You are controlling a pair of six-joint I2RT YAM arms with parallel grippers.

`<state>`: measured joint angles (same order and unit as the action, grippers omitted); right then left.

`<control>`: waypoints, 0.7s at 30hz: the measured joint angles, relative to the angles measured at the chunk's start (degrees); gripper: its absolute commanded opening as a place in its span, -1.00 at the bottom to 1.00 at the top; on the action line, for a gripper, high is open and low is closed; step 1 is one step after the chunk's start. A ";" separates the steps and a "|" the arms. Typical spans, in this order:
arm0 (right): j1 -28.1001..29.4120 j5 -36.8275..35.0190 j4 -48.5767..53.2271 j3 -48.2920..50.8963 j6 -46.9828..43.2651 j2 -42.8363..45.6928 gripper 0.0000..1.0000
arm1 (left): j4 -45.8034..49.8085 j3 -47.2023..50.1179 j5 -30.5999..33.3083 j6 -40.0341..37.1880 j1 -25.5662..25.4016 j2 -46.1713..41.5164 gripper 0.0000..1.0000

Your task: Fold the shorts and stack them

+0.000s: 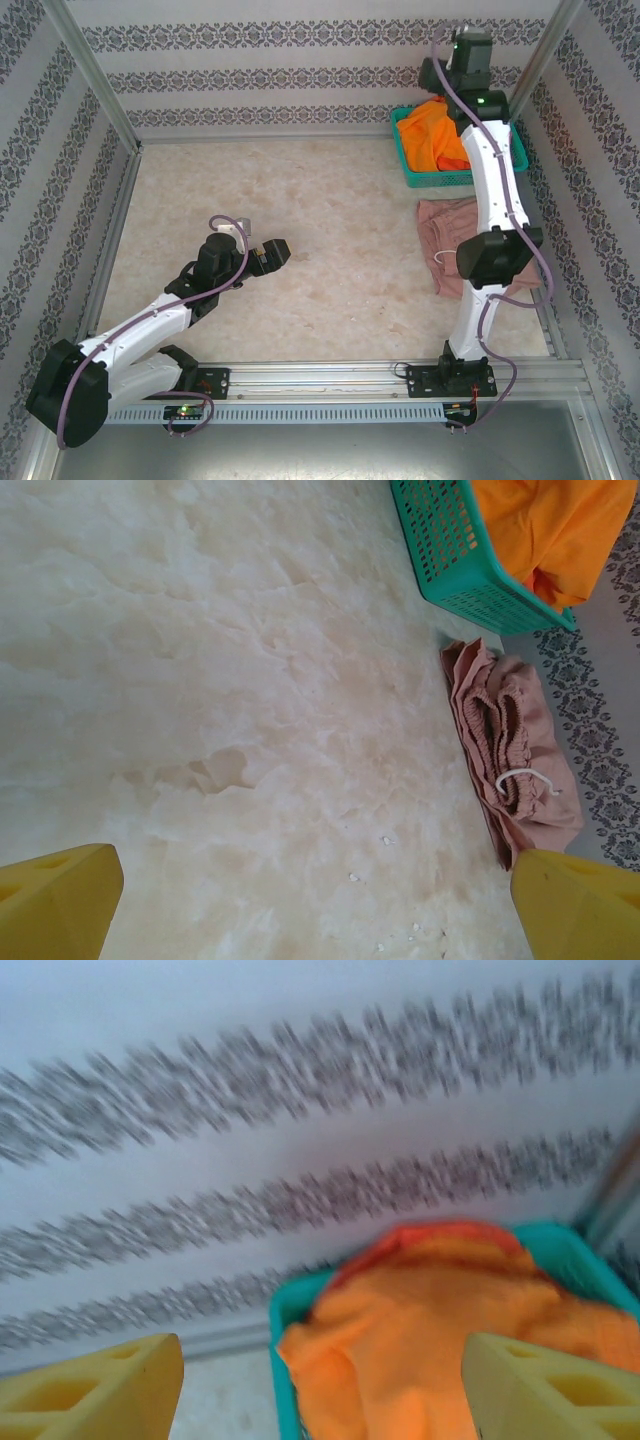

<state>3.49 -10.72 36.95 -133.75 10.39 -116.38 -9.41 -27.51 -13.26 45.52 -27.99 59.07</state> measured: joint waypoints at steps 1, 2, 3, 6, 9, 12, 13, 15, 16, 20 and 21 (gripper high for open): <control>-0.07 -0.98 0.52 1.40 -0.13 -0.66 0.58 | 0.00 0.00 0.00 0.00 0.00 -0.15 1.00; -0.28 -1.99 1.11 2.97 -0.07 -1.73 0.60 | 0.00 0.00 0.00 0.00 0.00 -0.33 1.00; -0.37 -2.64 1.75 4.22 -0.04 -2.95 0.61 | 0.00 0.00 0.00 0.00 0.00 -0.48 1.00; -0.74 -4.11 2.93 7.08 0.39 -6.82 0.47 | 0.00 0.00 0.02 0.00 0.00 -0.61 1.00; -1.14 -4.79 4.24 7.61 1.18 -11.30 0.06 | 0.00 0.00 0.02 0.00 0.00 -0.63 1.00; -1.53 -4.94 5.90 5.49 2.08 -15.85 -0.47 | 0.02 0.00 0.00 0.00 0.00 -0.63 1.00; -1.73 -4.94 6.49 4.02 2.45 -17.35 -0.63 | 0.02 0.00 0.00 0.00 0.00 -0.63 1.00; -1.90 -4.90 8.24 0.07 2.51 -20.35 -0.99 | 0.07 0.00 0.02 0.00 0.00 -0.79 1.00; -1.90 -4.90 8.83 -1.44 2.82 -21.14 -1.00 | 0.09 0.02 0.02 0.00 0.00 -0.92 1.00; -1.84 -4.85 10.56 -5.51 3.15 -20.70 -1.00 | 0.17 0.11 0.24 0.00 0.00 -1.79 1.00; -1.84 -4.83 10.54 -5.75 3.17 -19.71 -1.00 | 0.15 0.17 0.26 0.00 0.00 -1.81 1.00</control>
<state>1.65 -15.55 47.48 -139.50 13.56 -136.09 -9.26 -27.33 -12.99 45.52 -27.99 57.25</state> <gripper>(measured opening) 0.065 0.999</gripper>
